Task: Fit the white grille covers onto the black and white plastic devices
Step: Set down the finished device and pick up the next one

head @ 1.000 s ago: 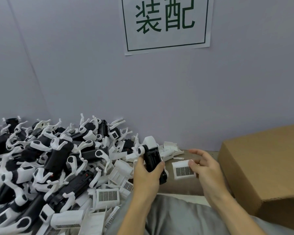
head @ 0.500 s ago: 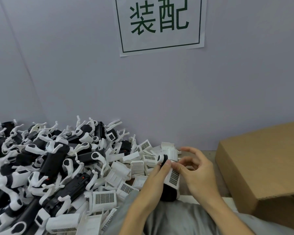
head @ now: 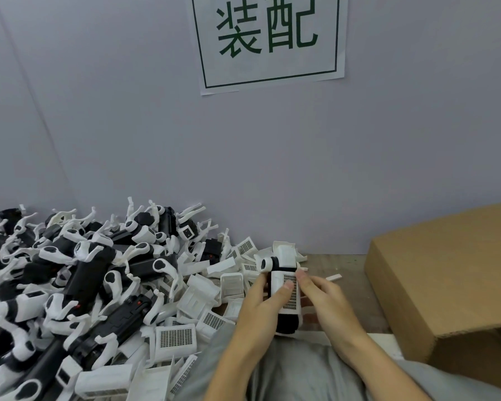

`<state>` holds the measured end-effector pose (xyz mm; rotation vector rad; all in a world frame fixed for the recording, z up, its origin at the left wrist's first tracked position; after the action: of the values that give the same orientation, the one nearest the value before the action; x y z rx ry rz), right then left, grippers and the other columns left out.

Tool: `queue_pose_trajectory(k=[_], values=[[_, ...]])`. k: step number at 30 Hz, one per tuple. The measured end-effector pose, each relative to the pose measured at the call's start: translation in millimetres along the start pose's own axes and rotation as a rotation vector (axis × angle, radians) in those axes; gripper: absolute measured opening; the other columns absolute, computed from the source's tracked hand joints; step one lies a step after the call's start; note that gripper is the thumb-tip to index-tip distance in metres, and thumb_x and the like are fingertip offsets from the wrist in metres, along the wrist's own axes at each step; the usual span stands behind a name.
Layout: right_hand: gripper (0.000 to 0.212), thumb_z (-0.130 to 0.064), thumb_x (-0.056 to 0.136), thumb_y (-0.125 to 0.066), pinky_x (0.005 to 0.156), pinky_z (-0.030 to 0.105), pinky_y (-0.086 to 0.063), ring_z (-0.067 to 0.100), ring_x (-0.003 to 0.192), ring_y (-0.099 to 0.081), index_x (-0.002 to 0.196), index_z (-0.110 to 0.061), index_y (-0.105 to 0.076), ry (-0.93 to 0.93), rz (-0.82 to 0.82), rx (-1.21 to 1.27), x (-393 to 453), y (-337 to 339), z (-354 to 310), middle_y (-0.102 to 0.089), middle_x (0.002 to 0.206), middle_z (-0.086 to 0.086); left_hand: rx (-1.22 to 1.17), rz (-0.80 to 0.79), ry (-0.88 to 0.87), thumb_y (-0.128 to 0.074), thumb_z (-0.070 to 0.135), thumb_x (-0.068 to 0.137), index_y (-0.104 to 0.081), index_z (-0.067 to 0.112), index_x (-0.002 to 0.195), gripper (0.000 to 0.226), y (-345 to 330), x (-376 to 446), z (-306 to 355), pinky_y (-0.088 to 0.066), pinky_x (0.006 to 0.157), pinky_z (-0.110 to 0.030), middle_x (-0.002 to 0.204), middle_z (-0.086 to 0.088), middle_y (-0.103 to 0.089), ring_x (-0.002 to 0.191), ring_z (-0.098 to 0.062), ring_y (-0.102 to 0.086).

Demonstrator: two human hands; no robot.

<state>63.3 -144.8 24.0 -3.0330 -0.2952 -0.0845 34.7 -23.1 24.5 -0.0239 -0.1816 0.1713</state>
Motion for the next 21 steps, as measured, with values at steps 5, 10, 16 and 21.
queue_pose_trajectory(k=[5,10,16,21], values=[[0.039,-0.046,0.094,-0.056,0.073,0.035,-0.059,0.024,0.090,-0.076,0.096,-0.016,-0.081,0.006,-0.076,0.037,-0.9,-0.7,-0.1,-0.078,0.095,0.009,0.071,0.026,-0.094,-0.066,0.019,0.095,-0.070,0.029,0.108,0.017,0.3,-1.6,4.0,-0.052,0.074,-0.015,0.098,0.011,-0.077,0.091,-0.006,-0.072],[0.032,-0.044,0.079,-0.064,0.064,0.025,-0.058,0.024,0.088,-0.076,0.088,-0.018,-0.081,0.074,-0.009,0.129,-0.7,2.2,-2.1,-0.078,0.092,0.011,0.116,0.002,-0.134,-0.062,0.026,0.098,-0.072,0.021,0.103,0.013,-5.4,0.1,3.6,-0.054,0.072,-0.022,0.092,0.001,-0.077,0.085,-0.013,-0.073],[0.038,-0.046,0.076,-0.067,0.056,0.027,-0.056,0.024,0.081,-0.076,0.087,-0.013,-0.080,0.047,-0.023,0.139,3.2,1.8,2.0,-0.078,0.090,0.012,0.184,0.066,-0.138,-0.053,0.023,0.102,-0.071,0.020,0.097,0.019,-3.8,2.2,-1.2,-0.052,0.071,-0.020,0.087,0.001,-0.076,0.083,-0.010,-0.071],[0.031,-0.041,0.080,-0.063,0.060,0.024,-0.056,0.021,0.082,-0.076,0.085,-0.017,-0.082,0.065,-0.077,0.137,3.5,-0.5,2.7,-0.078,0.091,0.010,0.167,0.092,-0.089,-0.050,0.021,0.104,-0.069,0.023,0.098,0.020,-1.9,4.2,-3.6,-0.055,0.086,-0.039,0.097,-0.005,-0.072,0.093,-0.023,-0.069]])
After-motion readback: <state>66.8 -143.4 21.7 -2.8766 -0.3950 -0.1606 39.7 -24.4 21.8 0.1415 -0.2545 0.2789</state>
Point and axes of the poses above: each hand's wrist, its own x-axis towards the middle knuckle, its own y-axis out of the back of the hand, z = x × y, the point moved 4 cm from there along x, towards the middle knuckle
